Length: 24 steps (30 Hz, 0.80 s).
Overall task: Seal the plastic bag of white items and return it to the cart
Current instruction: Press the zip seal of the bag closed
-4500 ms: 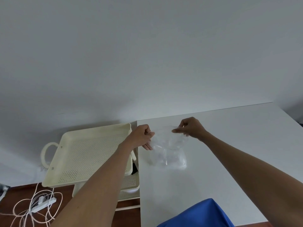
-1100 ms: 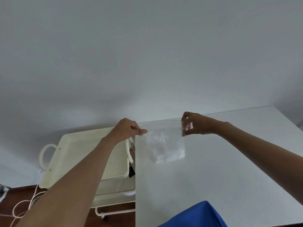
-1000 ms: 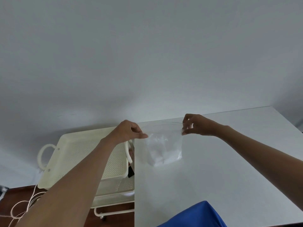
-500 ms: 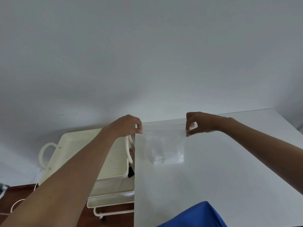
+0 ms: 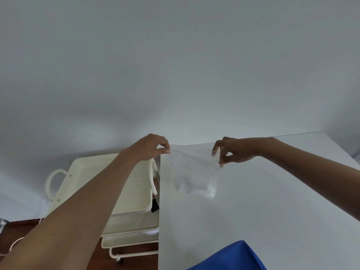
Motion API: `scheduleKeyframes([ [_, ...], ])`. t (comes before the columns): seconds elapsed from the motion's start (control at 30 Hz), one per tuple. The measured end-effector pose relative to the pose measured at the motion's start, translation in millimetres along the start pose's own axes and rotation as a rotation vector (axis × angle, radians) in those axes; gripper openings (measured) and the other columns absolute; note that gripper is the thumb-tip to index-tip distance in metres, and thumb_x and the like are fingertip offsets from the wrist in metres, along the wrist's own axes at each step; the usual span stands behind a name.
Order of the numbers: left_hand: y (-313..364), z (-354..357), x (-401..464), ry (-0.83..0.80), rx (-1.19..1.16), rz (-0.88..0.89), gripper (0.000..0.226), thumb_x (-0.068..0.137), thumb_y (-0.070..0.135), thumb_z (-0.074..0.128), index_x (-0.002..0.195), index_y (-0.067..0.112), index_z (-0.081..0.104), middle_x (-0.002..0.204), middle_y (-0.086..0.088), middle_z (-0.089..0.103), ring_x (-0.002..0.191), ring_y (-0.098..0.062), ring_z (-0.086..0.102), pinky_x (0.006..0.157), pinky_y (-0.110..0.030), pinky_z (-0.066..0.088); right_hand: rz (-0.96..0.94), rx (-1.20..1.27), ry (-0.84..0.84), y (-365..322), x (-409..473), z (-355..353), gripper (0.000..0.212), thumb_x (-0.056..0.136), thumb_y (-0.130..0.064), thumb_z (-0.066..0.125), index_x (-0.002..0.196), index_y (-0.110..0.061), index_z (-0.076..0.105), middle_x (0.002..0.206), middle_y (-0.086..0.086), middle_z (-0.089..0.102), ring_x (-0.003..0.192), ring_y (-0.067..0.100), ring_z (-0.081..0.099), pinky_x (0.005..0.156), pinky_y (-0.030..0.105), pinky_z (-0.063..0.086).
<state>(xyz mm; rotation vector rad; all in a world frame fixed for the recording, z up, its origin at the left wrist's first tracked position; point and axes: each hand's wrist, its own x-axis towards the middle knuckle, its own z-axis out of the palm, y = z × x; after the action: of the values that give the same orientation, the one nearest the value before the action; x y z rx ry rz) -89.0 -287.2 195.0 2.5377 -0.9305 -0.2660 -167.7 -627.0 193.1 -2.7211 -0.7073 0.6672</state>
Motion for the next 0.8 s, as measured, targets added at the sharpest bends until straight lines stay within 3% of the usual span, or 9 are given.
scheduleKeyframes([
  [0.07, -1.4, 2.6, -1.6, -0.016, -0.001, -0.014, 0.016, 0.094, 0.027, 0.07, 0.1, 0.012, 0.076, 0.105, 0.004, 0.074, 0.085, 0.01, 0.056, 0.072, -0.01, 0.036, 0.005, 0.062, -0.015, -2.3, -2.4, 0.2, 0.029, 0.105, -0.041, 0.054, 0.099, -0.032, 0.08, 0.137, -0.02, 0.052, 0.118, 0.003, 0.048, 0.096, 0.025, 0.044],
  [0.17, -5.4, 4.8, -5.5, -0.079, -0.024, -0.048, 0.017, 0.096, 0.025, 0.068, 0.101, 0.01, 0.075, 0.107, 0.0, 0.074, 0.098, -0.007, 0.062, 0.086, -0.022, 0.044, 0.044, 0.177, 0.009, -1.1, -6.7, 1.7, 0.031, 0.106, -0.044, 0.048, 0.103, -0.038, 0.078, 0.129, -0.022, 0.056, 0.102, -0.017, 0.053, 0.082, 0.011, 0.038],
  [0.23, -7.4, 6.2, -8.2, -0.136, -0.048, -0.062, 0.013, 0.096, 0.025, 0.067, 0.095, 0.013, 0.073, 0.105, 0.002, 0.074, 0.106, -0.014, 0.063, 0.097, -0.032, 0.046, 0.066, 0.203, 0.027, 3.6, -8.3, 7.0, 0.029, 0.105, -0.045, 0.05, 0.104, -0.038, 0.078, 0.123, -0.021, 0.06, 0.102, -0.012, 0.057, 0.082, 0.014, 0.039],
  [0.37, -7.6, 11.5, -10.5, -0.187, -0.068, -0.076, 0.008, 0.095, 0.024, 0.069, 0.09, 0.019, 0.073, 0.098, 0.003, 0.073, 0.104, -0.016, 0.067, 0.098, -0.036, 0.049, 0.073, 0.238, 0.166, 9.5, -3.4, 26.1, 0.027, 0.09, -0.05, 0.073, 0.099, -0.025, 0.079, 0.113, -0.013, 0.067, 0.095, -0.003, 0.065, 0.075, 0.008, 0.044],
  [0.53, -8.3, 13.8, -11.5, -0.093, -0.149, -0.101, 0.007, 0.087, 0.021, 0.079, 0.091, 0.015, 0.077, 0.094, 0.001, 0.077, 0.095, -0.014, 0.071, 0.09, -0.03, 0.053, 0.074, 0.397, 0.368, 8.7, -2.1, 28.5, 0.023, 0.074, -0.041, 0.091, 0.083, -0.029, 0.074, 0.086, -0.016, 0.073, 0.081, -0.002, 0.066, 0.072, 0.026, 0.053],
  [0.67, -12.2, 9.4, -14.0, -0.027, -0.205, -0.113, 0.013, 0.075, 0.027, 0.088, 0.079, 0.021, 0.077, 0.082, 0.007, 0.076, 0.086, -0.011, 0.072, 0.085, -0.031, 0.056, 0.139, 0.316, 0.284, 13.4, -5.8, 18.6, 0.024, 0.073, -0.051, 0.088, 0.077, -0.032, 0.074, 0.082, -0.013, 0.073, 0.075, -0.002, 0.065, 0.072, 0.043, 0.059],
  [0.8, -12.9, 8.9, -15.1, -0.032, -0.221, -0.113, 0.022, 0.071, 0.036, 0.09, 0.076, 0.021, 0.074, 0.082, 0.006, 0.075, 0.089, -0.013, 0.071, 0.086, -0.035, 0.055, 0.07, 0.116, 0.227, 14.7, -6.9, 10.5, 0.02, 0.089, -0.048, 0.074, 0.087, -0.028, 0.077, 0.091, -0.013, 0.066, 0.082, -0.004, 0.062, 0.072, 0.032, 0.056],
])
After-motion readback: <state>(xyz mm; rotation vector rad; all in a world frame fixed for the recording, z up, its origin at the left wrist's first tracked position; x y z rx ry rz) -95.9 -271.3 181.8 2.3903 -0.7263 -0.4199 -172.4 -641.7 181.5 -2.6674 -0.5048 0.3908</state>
